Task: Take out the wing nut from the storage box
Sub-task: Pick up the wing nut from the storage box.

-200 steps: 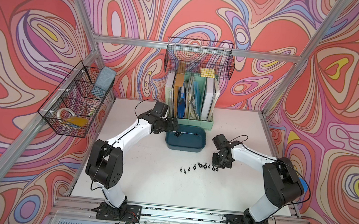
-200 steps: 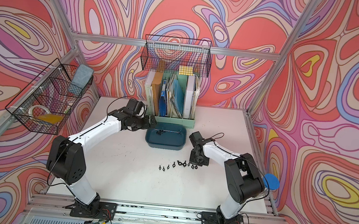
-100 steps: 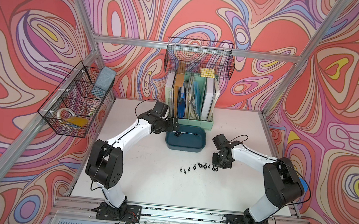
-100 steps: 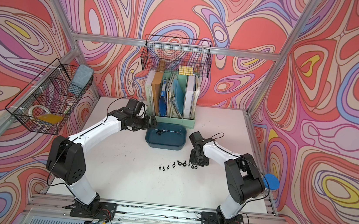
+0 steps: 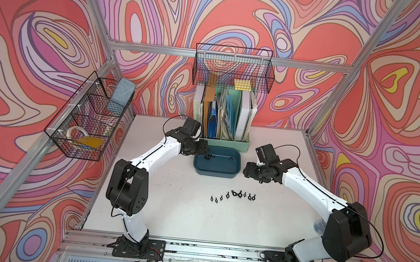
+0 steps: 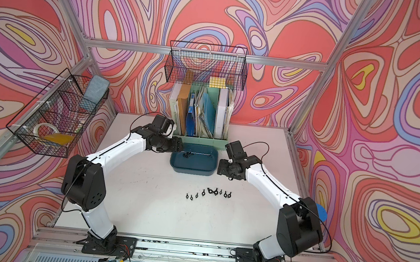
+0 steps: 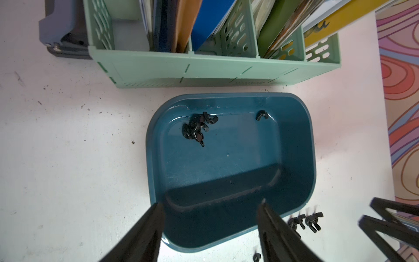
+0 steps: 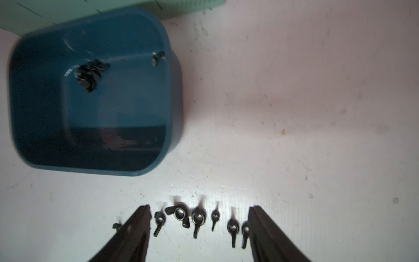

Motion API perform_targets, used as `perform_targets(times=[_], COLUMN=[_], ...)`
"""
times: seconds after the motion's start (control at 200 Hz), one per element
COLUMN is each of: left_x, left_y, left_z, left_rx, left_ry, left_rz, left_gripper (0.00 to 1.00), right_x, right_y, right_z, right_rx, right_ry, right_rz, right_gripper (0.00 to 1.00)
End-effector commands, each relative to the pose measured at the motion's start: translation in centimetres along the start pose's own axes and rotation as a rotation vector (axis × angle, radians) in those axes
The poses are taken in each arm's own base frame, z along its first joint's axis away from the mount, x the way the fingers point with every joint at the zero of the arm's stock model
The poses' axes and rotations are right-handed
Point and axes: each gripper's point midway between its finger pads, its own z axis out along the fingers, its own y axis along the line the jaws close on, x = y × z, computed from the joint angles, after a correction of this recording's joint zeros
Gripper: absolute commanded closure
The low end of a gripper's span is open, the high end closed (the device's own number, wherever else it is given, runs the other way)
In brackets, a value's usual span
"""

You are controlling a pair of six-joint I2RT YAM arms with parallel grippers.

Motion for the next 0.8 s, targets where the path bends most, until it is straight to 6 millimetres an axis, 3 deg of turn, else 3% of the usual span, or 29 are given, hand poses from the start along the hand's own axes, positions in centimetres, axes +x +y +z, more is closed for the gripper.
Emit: perform_targets(times=[0.0,0.2,0.29,0.471,0.796], left_x=[1.2,1.0,0.7,0.6,0.9], left_y=[0.5,0.4,0.7,1.4,1.7], left_z=[1.1,3.2,4.3,6.4,9.2], left_rx=[-0.065,-0.099,-0.118,-0.145,-0.154], left_ry=[0.071,0.103,0.108,0.123,0.117], left_rz=[0.075,0.11,0.119,0.137,0.15], left_gripper=[0.36,0.5,0.56,0.63,0.63], right_x=[-2.4,-3.8,-4.0,-4.0,-4.0], right_y=[2.7,4.4,4.5,4.4,4.1], right_z=[-1.6,-2.0,-1.9,-1.7,-1.7], right_rx=[-0.115,-0.187,-0.186,-0.178,-0.166], right_ry=[-0.08,-0.115,-0.117,-0.117,-0.117], right_rz=[-0.017,-0.003,0.002,0.011,0.023], right_gripper=[0.23,0.05,0.02,0.02,0.02])
